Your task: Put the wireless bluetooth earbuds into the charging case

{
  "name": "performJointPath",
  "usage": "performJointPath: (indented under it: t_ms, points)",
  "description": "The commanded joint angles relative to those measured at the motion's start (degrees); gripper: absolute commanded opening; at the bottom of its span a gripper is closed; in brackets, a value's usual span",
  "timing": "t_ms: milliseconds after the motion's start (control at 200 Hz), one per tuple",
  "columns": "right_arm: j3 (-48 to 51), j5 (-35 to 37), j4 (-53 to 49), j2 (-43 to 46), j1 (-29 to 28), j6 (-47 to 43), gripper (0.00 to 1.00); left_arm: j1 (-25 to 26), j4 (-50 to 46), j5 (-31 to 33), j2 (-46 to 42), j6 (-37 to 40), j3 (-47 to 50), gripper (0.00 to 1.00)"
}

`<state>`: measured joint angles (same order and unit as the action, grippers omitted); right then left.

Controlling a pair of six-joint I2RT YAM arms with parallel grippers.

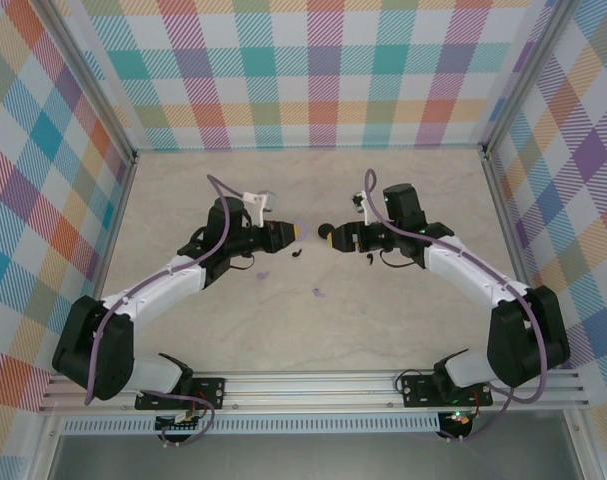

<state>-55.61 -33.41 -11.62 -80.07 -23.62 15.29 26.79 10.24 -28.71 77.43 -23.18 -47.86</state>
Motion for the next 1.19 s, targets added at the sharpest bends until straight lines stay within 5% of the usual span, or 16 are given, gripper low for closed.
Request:
performJointPath:
  t_ms: [0,130,430,1190]
  points:
    - [-3.54,-12.21,0.04,0.85,3.03,-6.29,0.58,-1.11,3.96,-6.79,-1.93,3.40,-2.14,0.16]
    - [-5.44,-22.59,-0.93,1.68,3.25,-11.68,0.58,-1.30,6.57,-14.19,-1.22,3.31,-4.19,0.15]
    - [-10.14,-30.97,-6.16,1.09,2.78,-16.70,0.54,-0.23,12.31,-22.00,-0.94,1.00,-6.74,0.15]
    - [-15.14,-33.83,-5.68,-3.24,-0.35,-15.20,0.46,3.23,7.34,-23.65,-3.24,6.35,-8.47,0.15]
